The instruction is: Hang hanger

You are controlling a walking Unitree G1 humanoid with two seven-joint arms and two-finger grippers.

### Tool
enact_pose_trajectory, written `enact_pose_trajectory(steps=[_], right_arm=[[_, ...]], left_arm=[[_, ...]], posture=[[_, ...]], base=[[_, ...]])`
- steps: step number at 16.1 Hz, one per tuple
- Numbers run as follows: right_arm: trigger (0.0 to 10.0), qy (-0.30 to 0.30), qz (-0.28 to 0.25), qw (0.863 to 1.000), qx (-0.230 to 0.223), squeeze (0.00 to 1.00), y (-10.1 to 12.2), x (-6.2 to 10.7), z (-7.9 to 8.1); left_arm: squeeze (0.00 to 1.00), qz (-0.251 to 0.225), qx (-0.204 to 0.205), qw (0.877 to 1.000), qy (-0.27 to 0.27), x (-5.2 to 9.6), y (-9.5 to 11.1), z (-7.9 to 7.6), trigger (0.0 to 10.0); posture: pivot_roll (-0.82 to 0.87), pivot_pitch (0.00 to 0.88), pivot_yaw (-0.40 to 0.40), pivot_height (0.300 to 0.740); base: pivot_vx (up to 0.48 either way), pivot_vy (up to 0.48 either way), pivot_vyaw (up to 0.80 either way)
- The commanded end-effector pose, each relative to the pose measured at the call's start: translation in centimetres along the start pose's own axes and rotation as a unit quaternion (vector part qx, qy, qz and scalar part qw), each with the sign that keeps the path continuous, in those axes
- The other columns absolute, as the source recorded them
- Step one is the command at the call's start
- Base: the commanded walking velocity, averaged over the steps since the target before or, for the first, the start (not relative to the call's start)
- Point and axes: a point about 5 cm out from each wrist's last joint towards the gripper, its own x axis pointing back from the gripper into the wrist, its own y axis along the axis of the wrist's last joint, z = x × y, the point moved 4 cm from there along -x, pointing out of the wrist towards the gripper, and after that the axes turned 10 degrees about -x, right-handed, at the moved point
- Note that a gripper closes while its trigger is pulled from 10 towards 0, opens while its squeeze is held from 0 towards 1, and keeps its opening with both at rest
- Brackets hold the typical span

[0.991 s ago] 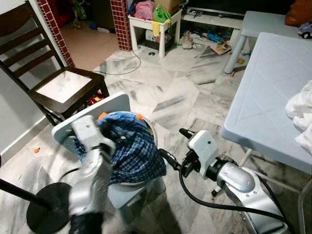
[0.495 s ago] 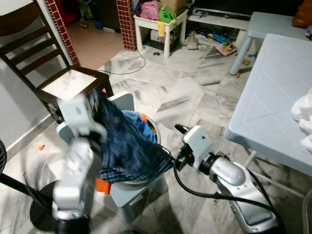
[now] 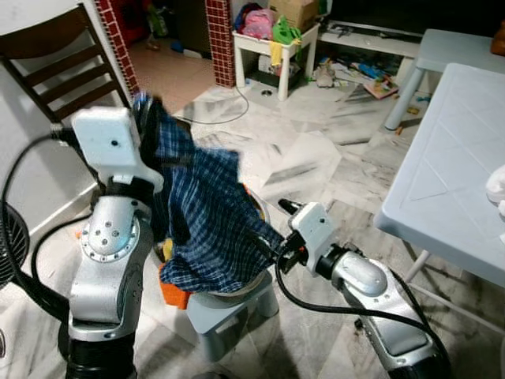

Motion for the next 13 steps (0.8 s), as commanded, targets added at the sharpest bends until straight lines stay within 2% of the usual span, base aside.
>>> enact_pose_trajectory(steps=[1, 3, 6, 7, 9, 11, 12, 13], right_arm=[[10.0, 0.004, -0.006, 1.0, 0.005, 0.0, 0.3, -0.3, 0.0], [10.0, 0.006, -0.009, 1.0, 0.006, 0.0, 0.4, -0.7, 0.1], [10.0, 0.011, -0.013, 1.0, 0.008, 0.0, 0.4, -1.1, 0.3], [10.0, 0.01, -0.014, 1.0, 0.01, 0.0, 0.4, -1.0, 0.2], [10.0, 0.003, -0.012, 1.0, 0.009, 0.0, 0.2, -0.8, 0.0], [10.0, 0.001, -0.011, 1.0, 0.009, 0.0, -0.1, -0.5, 0.1], [10.0, 0.0, -0.01, 1.0, 0.008, 0.0, -0.1, -0.5, 0.1], [10.0, 0.001, -0.01, 1.0, 0.007, 0.0, -0.2, -0.4, 0.3]], left_arm=[[0.0, -0.042, -0.017, 0.999, 0.002, -0.5, 2.3, 0.4, 0.0], [0.0, -0.082, -0.035, 0.996, -0.014, -2.0, 4.2, 0.6, 0.0], [0.0, -0.088, -0.046, 0.995, -0.034, -3.4, 4.1, 0.8, 0.0], [0.0, -0.092, -0.055, 0.993, -0.045, -4.6, 4.2, 1.2, 0.0], [0.0, -0.107, -0.075, 0.99, -0.051, -5.9, 4.8, 1.9, 0.0], [0.0, -0.115, -0.091, 0.988, -0.041, -6.5, 5.3, 2.6, 0.0], [0.0, -0.107, -0.104, 0.988, -0.031, -6.6, 5.0, 3.2, 0.0], [0.0, -0.084, -0.103, 0.991, -0.007, -6.5, 3.8, 4.4, 0.0]], posture=[[0.02, 0.0, 0.062, 0.74], [0.03, 0.0, 0.054, 0.74], [0.03, 0.0, 0.054, 0.74], [0.02, 0.0, 0.057, 0.74], [0.01, 0.0, 0.066, 0.74], [0.01, 0.004, 0.071, 0.74], [0.01, 0.006, 0.07, 0.74], [0.0, 0.012, 0.071, 0.74]], base=[[0.0, 0.0, 0.0], [0.0, 0.0, 0.0], [0.0, 0.0, 0.0], [0.0, 0.0, 0.0], [0.0, 0.0, 0.0], [0.0, 0.0, 0.0], [0.0, 0.0, 0.0], [0.0, 0.0, 0.0]])
